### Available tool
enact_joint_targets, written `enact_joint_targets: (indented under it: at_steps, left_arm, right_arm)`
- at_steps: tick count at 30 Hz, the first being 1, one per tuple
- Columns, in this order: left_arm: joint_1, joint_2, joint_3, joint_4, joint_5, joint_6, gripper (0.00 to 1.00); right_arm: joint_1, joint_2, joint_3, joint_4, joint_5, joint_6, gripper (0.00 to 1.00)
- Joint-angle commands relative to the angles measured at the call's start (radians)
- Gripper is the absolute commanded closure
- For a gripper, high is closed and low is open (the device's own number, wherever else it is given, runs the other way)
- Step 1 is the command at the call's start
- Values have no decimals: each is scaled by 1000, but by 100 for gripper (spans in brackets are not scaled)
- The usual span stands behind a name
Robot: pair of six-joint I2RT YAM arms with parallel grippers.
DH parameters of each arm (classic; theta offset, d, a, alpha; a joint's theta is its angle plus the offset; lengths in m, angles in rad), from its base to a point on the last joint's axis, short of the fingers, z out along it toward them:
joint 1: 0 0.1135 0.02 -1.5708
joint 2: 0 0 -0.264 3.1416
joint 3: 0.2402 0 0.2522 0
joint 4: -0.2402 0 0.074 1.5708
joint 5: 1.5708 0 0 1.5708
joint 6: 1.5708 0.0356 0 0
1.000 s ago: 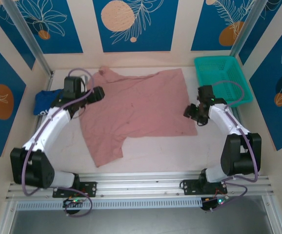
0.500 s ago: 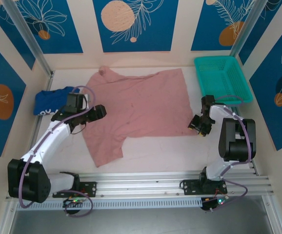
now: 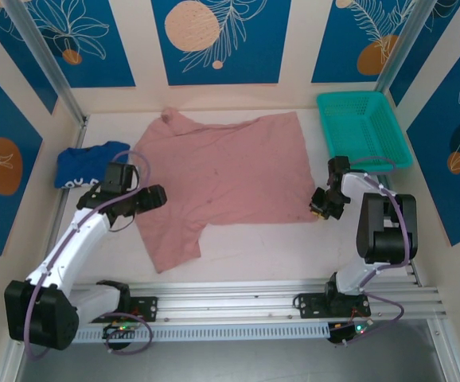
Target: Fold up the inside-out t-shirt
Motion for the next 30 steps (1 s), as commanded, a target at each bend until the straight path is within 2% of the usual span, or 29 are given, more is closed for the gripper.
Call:
enact_joint_targets:
  at_steps: [1,5,10,13,19,30]
  left_arm:
    - [-40,-74,-81,-175,-80,-72,23]
    - [-145,-161,-188,-255,-121,-221,29]
    - [-338,-164,-241,-318,-162,-402,37]
    - [-413,-168,-294,-315,-164,-478,43]
    - [-445,-94,-384,-137,-65,-490,52]
    - [-450,39,-406,-22,-99,-430,60]
  right_arm:
    - [4,-61,-15,4,4,1,92]
    - [13,-75,-9,5,0,-5,95]
    - [20,-86,1,4,-2,-17,96]
    - [21,-90,1,6,-8,-20,96]
    - [21,-95,0,12,-22,-24,97]
    - [21,-108,-5,6,-16,-30,98]
